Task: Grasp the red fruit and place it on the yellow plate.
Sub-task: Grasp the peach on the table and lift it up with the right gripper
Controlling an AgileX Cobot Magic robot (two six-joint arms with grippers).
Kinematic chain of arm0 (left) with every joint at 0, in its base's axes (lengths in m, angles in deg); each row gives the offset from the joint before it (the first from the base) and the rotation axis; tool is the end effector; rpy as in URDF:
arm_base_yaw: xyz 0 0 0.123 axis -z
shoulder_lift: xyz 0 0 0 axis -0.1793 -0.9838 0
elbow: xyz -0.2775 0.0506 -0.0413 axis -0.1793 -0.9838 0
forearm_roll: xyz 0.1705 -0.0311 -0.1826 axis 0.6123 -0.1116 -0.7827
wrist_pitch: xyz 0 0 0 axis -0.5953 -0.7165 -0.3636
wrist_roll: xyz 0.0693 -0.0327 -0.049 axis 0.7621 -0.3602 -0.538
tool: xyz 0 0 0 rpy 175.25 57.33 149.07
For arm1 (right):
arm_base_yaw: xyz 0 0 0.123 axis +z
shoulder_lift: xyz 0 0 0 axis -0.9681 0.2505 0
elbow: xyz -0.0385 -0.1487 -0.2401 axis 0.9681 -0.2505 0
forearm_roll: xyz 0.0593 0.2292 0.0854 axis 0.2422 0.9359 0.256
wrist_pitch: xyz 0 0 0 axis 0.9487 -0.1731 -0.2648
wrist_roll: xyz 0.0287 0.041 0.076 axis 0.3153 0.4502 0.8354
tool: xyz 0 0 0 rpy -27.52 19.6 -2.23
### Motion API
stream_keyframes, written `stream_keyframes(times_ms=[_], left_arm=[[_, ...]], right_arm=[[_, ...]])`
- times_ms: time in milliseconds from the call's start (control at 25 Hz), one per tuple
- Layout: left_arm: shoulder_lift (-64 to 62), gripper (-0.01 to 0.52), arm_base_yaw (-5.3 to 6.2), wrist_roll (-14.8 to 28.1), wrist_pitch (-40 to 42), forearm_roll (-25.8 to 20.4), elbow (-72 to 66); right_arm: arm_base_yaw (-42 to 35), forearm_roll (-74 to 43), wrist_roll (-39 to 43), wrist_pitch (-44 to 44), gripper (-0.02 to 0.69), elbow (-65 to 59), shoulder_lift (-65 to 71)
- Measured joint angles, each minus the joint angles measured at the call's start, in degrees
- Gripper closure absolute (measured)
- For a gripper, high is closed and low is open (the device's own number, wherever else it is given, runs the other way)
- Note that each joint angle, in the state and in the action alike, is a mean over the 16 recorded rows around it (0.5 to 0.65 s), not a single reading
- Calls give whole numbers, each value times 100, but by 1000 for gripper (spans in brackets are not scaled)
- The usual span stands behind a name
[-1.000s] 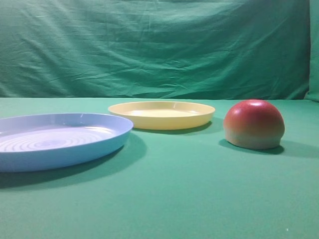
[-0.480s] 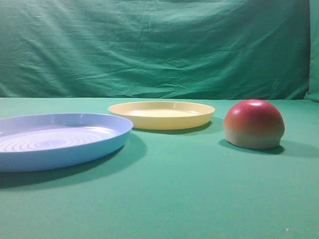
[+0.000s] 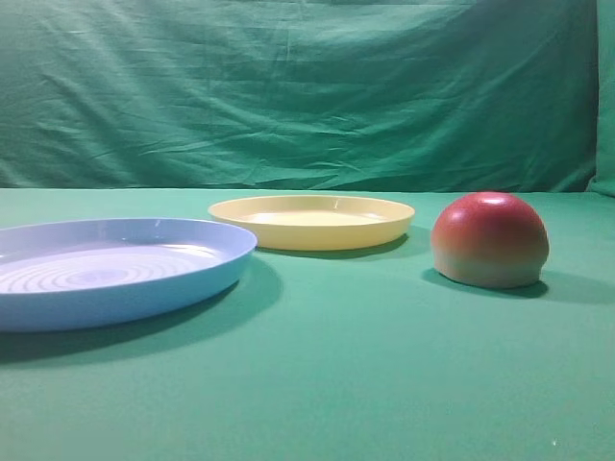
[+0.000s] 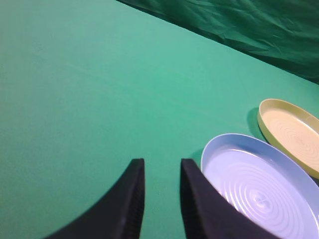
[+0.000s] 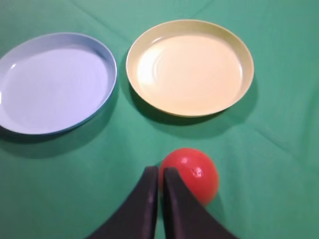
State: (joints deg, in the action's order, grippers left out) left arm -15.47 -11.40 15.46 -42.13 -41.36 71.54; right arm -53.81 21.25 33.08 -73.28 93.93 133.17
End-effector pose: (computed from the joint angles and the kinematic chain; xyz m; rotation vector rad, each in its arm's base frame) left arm 0.0530 -0.0021 0.1758 -0.1919 1.8361 -0.1685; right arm 0.2000 0.1079 0.2510 -0.8732 2.2359 0.4115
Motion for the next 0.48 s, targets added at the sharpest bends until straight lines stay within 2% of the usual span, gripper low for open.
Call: stream_keyframes(times_ms=[160,480], left_arm=[[0,357,0,0,0,0,0],[0,357,0,0,0,0,0]], right_arm=[[272,-352,297,201,576,214,567],[347,-605,511,237,264,487,1183]])
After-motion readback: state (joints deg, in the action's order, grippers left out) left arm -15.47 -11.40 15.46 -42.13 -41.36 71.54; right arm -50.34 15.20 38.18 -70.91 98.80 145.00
